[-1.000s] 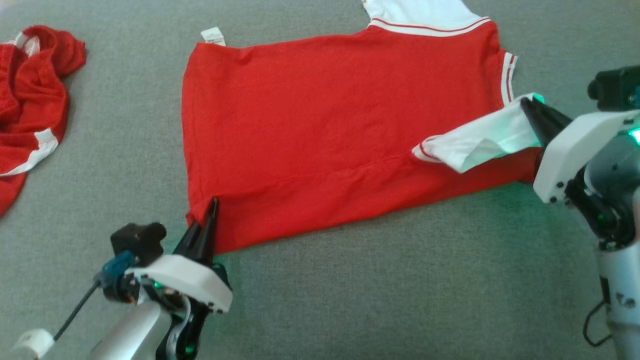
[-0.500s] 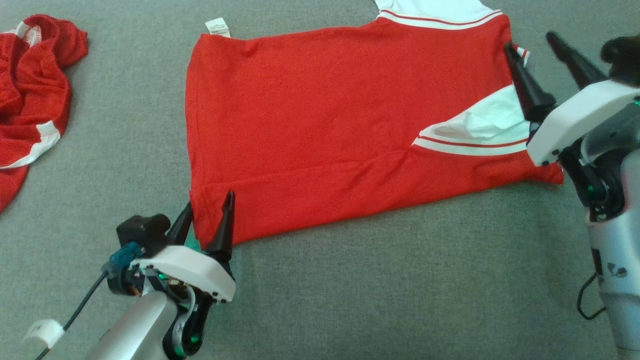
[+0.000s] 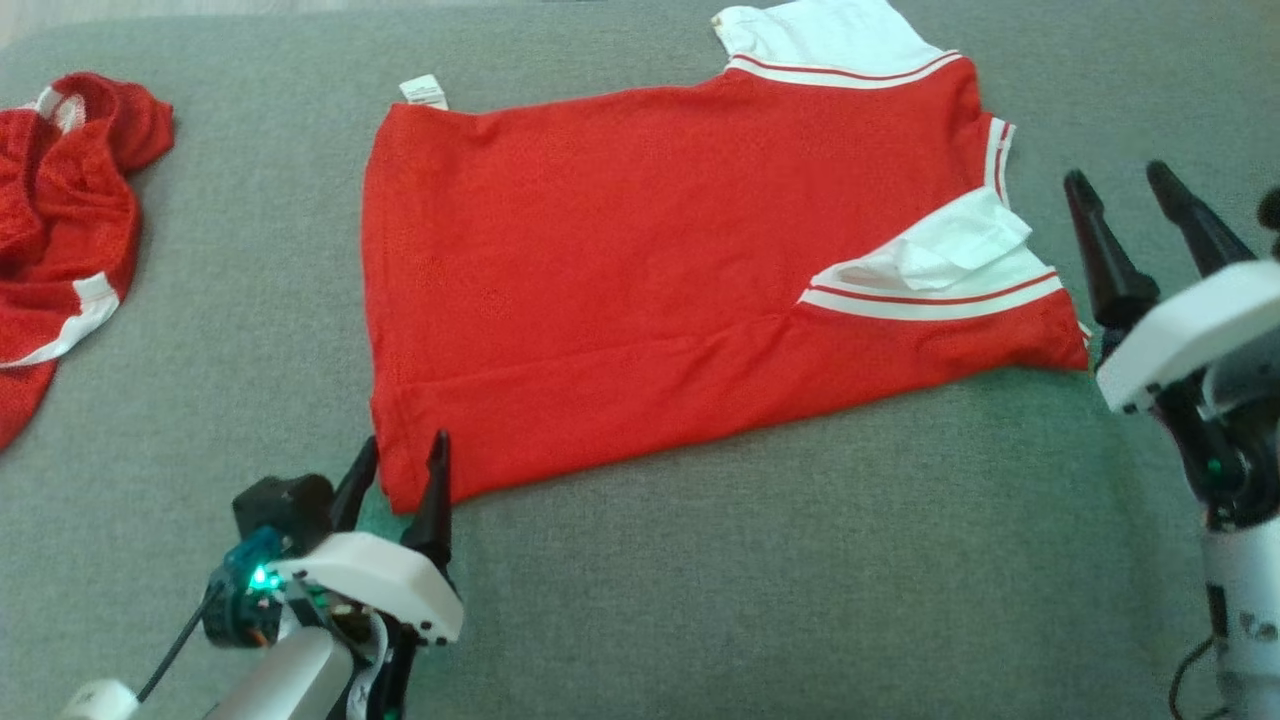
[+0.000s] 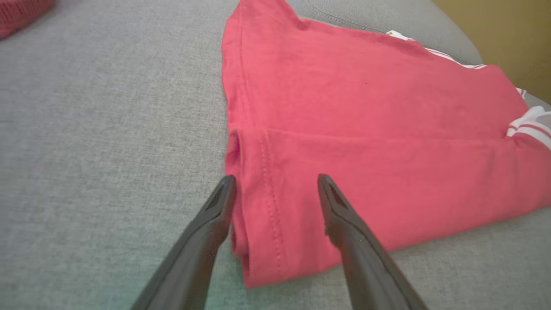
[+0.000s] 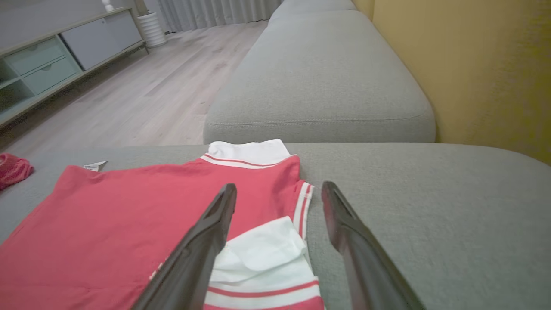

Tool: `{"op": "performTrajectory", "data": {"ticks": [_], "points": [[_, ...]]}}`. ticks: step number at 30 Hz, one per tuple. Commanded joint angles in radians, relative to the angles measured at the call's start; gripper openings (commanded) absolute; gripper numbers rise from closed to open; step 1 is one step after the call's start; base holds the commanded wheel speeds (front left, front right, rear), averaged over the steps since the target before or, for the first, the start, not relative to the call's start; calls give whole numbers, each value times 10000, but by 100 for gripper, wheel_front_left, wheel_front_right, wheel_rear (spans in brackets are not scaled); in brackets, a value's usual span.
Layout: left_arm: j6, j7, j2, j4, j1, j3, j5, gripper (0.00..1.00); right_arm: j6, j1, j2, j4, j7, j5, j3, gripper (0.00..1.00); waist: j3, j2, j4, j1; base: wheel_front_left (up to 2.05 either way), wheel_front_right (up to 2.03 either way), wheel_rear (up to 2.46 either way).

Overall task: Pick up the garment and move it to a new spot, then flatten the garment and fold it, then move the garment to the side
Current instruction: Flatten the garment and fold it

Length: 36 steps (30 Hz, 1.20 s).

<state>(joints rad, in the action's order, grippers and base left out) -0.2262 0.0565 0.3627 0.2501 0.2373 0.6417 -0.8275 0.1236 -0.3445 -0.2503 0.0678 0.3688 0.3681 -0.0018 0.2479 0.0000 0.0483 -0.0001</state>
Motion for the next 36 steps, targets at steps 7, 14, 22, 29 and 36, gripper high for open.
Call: {"op": "performTrajectory", "data": {"ticks": [7,14,22,29,36], "points": [[-709,539,710,-673,-151,-752,320,100,71,657,425,-875,-17,-322,-462,100,-220,0,-89,1,0,0,0],[-1098,697,850,-1327,-580,-582,636,100,71,1466,1115,-984,-253,-665,-1046,100,-324,0,15,1,0,0,0],[-631,785,360,-420,-229,-177,637,100,71,1689,1502,-883,-351,-889,-1148,100,-19,0,-151,1,0,0,0],[-341,750,-48,610,295,-27,559,93,71,1365,1513,-396,-312,-1034,-1086,100,212,0,-307,1,0,0,0],[-19,587,-180,1105,574,154,500,0,71,801,1523,392,23,-1410,-1132,100,387,0,-271,1,0,0,0]]}}
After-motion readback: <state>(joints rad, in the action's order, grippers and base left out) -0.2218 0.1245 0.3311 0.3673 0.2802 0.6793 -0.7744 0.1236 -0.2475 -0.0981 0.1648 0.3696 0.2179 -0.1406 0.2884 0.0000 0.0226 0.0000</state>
